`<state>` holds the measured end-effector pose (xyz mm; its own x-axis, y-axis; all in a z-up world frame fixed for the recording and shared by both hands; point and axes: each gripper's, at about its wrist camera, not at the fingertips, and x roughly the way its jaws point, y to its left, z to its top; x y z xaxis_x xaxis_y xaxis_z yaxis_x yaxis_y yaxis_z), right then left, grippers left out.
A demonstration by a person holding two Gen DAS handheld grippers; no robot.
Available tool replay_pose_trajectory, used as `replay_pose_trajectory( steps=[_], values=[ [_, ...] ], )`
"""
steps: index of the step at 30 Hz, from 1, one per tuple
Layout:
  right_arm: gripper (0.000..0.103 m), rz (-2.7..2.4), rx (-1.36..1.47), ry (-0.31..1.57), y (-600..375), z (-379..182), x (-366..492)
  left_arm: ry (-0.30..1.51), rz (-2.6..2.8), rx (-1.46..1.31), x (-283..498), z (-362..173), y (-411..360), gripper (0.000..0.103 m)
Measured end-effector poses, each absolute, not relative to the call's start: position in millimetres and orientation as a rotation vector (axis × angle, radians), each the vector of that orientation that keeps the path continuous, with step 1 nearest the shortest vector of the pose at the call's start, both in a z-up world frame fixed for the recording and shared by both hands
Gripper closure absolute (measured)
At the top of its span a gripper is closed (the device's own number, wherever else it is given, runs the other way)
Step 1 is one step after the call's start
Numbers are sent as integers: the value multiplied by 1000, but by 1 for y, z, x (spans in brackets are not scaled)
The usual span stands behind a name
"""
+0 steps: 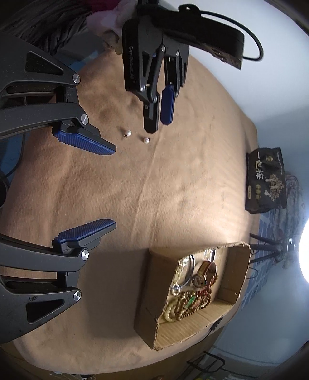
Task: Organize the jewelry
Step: 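Close the left tool on one pearl earring on the blanket, then close the right tool on the other pearl earring beside the left tool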
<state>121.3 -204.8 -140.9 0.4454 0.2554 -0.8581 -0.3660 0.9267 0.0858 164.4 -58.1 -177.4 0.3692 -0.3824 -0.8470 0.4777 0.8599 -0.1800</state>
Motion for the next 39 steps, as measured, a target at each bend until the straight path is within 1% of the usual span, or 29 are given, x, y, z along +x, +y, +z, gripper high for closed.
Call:
replay_pose_trajectory(
  steps=[6, 7, 8, 9, 19, 21, 31, 33, 39],
  values=[
    [48, 405, -132, 1051, -196, -145, 121, 1078, -566, 107, 167, -183, -63, 74],
    [48, 408, -132, 1054, -195, -146, 121, 1081, -569, 108, 168, -184, -64, 75],
    [48, 411, -132, 1056, -195, -147, 121, 1084, -571, 113, 168, -186, -65, 80],
    [48, 413, -131, 1058, -194, -147, 121, 1086, -570, 118, 169, -187, -65, 82],
    [48, 444, -125, 1074, -187, -154, 124, 1103, -570, 129, 178, -196, -68, 84],
    [48, 455, -129, 1073, -184, -155, 124, 1104, -569, 138, 178, -198, -69, 87],
    [48, 522, -162, 1073, -162, -169, 126, 1092, -535, 167, 183, -201, -66, 87],
    [51, 533, -159, 1077, -159, -173, 128, 1090, -529, 169, 183, -201, -64, 87],
    [54, 566, -172, 1068, -148, -180, 135, 1084, -503, 166, 186, -200, -56, 87]
  ],
)
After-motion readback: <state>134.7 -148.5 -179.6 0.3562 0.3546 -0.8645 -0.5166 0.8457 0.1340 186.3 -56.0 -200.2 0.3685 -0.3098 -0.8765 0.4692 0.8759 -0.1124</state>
